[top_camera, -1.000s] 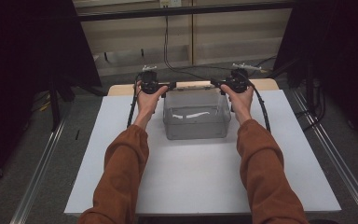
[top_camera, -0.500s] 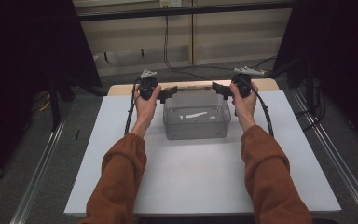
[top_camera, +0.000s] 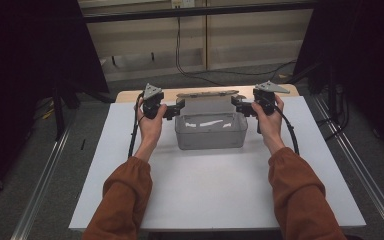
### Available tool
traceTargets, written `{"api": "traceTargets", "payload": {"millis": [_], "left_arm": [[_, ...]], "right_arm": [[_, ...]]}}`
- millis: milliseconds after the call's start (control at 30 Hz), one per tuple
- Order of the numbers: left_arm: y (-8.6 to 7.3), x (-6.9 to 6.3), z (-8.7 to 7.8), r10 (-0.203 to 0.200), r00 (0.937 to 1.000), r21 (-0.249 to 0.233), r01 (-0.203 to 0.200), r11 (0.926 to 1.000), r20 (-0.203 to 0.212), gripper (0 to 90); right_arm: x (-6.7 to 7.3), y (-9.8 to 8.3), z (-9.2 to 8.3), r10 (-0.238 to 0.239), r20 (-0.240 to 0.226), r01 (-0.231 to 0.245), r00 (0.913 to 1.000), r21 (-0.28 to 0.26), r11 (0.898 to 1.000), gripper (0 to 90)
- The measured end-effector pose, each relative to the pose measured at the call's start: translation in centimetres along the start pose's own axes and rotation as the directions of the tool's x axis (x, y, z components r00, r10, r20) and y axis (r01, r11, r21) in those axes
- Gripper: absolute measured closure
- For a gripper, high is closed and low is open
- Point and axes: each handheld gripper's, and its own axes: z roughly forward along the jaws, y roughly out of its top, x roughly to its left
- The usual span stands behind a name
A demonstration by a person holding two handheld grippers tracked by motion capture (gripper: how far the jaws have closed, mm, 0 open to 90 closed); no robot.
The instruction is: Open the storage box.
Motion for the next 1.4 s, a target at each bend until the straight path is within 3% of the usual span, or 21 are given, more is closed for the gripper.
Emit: {"api": "traceTargets", "payload": {"millis": [33, 200, 333, 500, 700, 1000, 1200, 1300, 1400], "left_arm": [[0.0, -0.2, -0.3, -0.007, 1.0, -0.002, 0.007, 1.0, 0.003, 4.8], [-0.2, -1.0, -1.4, 0.053, 0.9985, -0.001, -0.053, 0.9986, -0.015, 4.7], [-0.5, -1.6, -2.3, 0.032, 0.9994, -0.035, -0.033, 0.9988, -0.015, 4.0], [-1.2, -2.1, -3.5, 0.069, 0.9961, -0.081, -0.073, 0.994, -0.054, 3.9], [-2.0, -2.6, -5.1, 0.048, 0.9987, -0.105, -0.05, 0.9933, -0.015, 3.9], [-2.8, -3.1, -6.9, 0.041, 0.9992, -0.092, -0.041, 0.995, -0.002, 3.9], [-3.7, -3.2, -8.1, 0.029, 0.9989, -0.089, -0.025, 0.9957, 0.037, 2.2], [-4.1, -3.5, -9.1, 0.008, 0.9999, -0.105, -0.007, 0.9944, 0.008, 2.3], [-4.6, -3.9, -10.0, -0.045, 0.9989, -0.11, 0.043, 0.993, -0.014, 3.2]], "right_arm": [[0.1, 0.0, -0.2, -0.003, -0.001, 0.003, 1.0, -0.01, 1.0, 3.0], [0.7, -0.1, -1.8, -0.054, 0.022, 0.055, 0.9983, -0.042, 0.998, 2.1], [0.8, -0.2, -2.9, -0.059, 0.034, 0.061, 0.9977, -0.062, 0.996, 1.6], [1.0, -0.6, -4.4, -0.079, 0.045, 0.083, 0.9958, -0.073, 0.994, 1.5], [1.2, -1.4, -6.4, -0.089, 0.042, 0.092, 0.9951, -0.077, 0.993, 1.4], [2.0, -2.8, -8.5, -0.1, 0.044, 0.104, 0.994, -0.099, 0.99, 1.2], [2.6, -3.6, -10.1, -0.117, 0.067, 0.124, 0.9909, -0.118, 0.985, 1.4], [2.8, -4.1, -10.7, -0.125, 0.092, 0.134, 0.9879, -0.102, 0.986, 1.4], [2.8, -4.7, -11.4, -0.123, 0.104, 0.134, 0.9869, -0.101, 0.986, 1.3]]}}
